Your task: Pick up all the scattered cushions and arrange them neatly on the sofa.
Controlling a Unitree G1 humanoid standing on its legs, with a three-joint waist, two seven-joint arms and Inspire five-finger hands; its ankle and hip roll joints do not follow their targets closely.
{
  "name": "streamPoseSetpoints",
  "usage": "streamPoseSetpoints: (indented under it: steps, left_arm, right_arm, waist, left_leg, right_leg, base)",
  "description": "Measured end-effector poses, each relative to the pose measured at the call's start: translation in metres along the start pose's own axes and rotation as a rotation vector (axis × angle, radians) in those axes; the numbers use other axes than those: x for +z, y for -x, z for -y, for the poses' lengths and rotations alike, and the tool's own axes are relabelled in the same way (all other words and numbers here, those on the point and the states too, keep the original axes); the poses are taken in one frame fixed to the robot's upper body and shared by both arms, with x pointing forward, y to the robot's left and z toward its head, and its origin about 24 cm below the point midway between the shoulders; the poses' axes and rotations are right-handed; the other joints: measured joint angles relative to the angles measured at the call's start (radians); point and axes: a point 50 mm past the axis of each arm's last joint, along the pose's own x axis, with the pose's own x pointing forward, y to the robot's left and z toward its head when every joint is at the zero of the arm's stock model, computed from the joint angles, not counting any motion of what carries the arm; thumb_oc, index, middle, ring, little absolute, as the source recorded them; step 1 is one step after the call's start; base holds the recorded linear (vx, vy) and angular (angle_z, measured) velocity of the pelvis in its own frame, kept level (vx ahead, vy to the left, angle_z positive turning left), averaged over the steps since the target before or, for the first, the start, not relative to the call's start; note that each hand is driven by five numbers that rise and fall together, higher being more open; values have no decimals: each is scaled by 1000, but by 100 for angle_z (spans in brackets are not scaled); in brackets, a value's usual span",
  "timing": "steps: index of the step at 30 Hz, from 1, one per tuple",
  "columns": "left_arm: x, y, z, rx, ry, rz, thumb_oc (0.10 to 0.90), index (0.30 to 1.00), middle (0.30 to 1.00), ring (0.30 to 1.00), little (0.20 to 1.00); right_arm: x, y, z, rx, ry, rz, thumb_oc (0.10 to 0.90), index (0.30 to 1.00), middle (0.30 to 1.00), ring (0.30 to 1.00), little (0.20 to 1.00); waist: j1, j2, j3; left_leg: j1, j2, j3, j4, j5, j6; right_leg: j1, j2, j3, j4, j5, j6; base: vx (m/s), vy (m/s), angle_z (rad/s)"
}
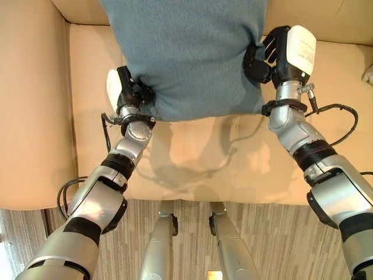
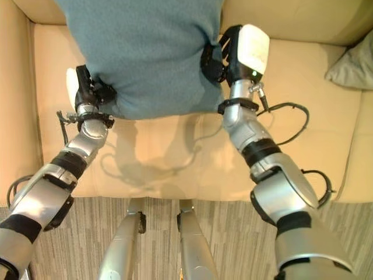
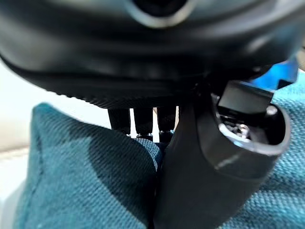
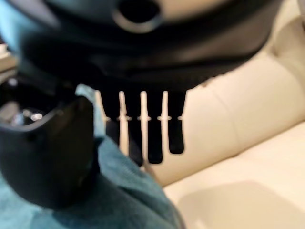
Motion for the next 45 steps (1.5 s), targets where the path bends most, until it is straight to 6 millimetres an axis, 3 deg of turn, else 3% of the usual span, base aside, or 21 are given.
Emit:
streamPoseSetpoints:
  steps: [6,7,9,13,17,22,29,34,39,45]
  left_arm:
    - [9,-13,-12,-39,43,-21,800,900,900,900,900]
    - [12,-17,-19,-33,71,-20,800,900,900,900,900]
    - [14,-20,-27,-16,89,-30,800,900,900,900,900]
    - [22,-22,-37,4,184,-13,800,900,900,900,900]
    - [14,-20,-48,28,333,-59,800,900,900,900,900]
    - [-1,-15,-57,69,555,-130,800,900,900,900,900]
    - [1,-15,-56,67,686,-159,800,900,900,900,900]
    - [7,-16,-54,55,787,-173,800,900,900,900,900]
    - [22,-20,-50,24,798,-146,800,900,900,900,900]
    - [24,-19,-50,30,837,-142,800,900,900,900,900]
  right_arm:
    - [1,-11,9,13,-308,-173,800,900,900,900,900]
    - [5,-13,16,-24,-483,-211,800,900,900,900,900]
    - [7,-8,21,-52,-624,-216,800,900,900,900,900]
    - [-6,2,24,-112,-762,-266,800,900,900,900,900]
    - [-24,14,27,-244,-964,-385,800,900,900,900,900]
    - [-30,9,42,-330,-1008,-386,800,900,900,900,900]
    - [-10,-4,52,-323,-967,-289,800,900,900,900,900]
    - [14,-15,50,-257,-922,-226,800,900,900,900,900]
    - [21,-21,45,-192,-904,-221,800,900,900,900,900]
    - [22,-20,39,-119,-945,-223,800,900,900,900,900]
  waist:
    - [-1,-1,-1]
    - [-2,-1,-1]
    - [-5,-1,-1]
    - [-1,-1,0]
    - [4,-2,1]
    - [4,-5,5]
    - [7,-4,5]
    - [17,-4,5]
    - [34,-4,5]
    - [37,-4,5]
  left_leg:
    - [-29,-6,1,0,11,0]
    - [-36,-7,2,0,12,-2]
    - [-37,-7,1,-1,16,-7]
    - [-37,-7,-1,-5,20,-3]
    - [-37,-8,-1,-6,20,-3]
    - [-18,-5,-1,-6,22,-4]
    - [-11,-3,-11,-6,26,-9]
    - [-15,-3,-18,-9,26,-10]
    - [-23,-4,-29,-9,26,-10]
    - [-24,-3,-25,-9,26,-10]
  right_leg:
    - [-49,-1,5,38,4,3]
    - [-61,-2,6,44,4,3]
    - [-66,-2,5,55,0,8]
    - [-70,-1,2,61,-4,9]
    - [-69,-3,-2,61,-5,9]
    - [-48,-2,-10,59,-5,9]
    - [-40,-1,-23,59,-5,8]
    - [-41,-1,-27,52,-4,8]
    - [-43,-2,-45,51,-7,4]
    - [-46,-3,-49,50,-7,4]
  base:
    - [41,-10,-4]
    - [76,-30,-2]
    - [48,-25,0]
    - [33,-11,2]
    - [11,-5,0]
    - [7,-5,0]
    - [15,-17,2]
    - [9,-8,1]
    - [5,-26,7]
    - [21,-1,-1]
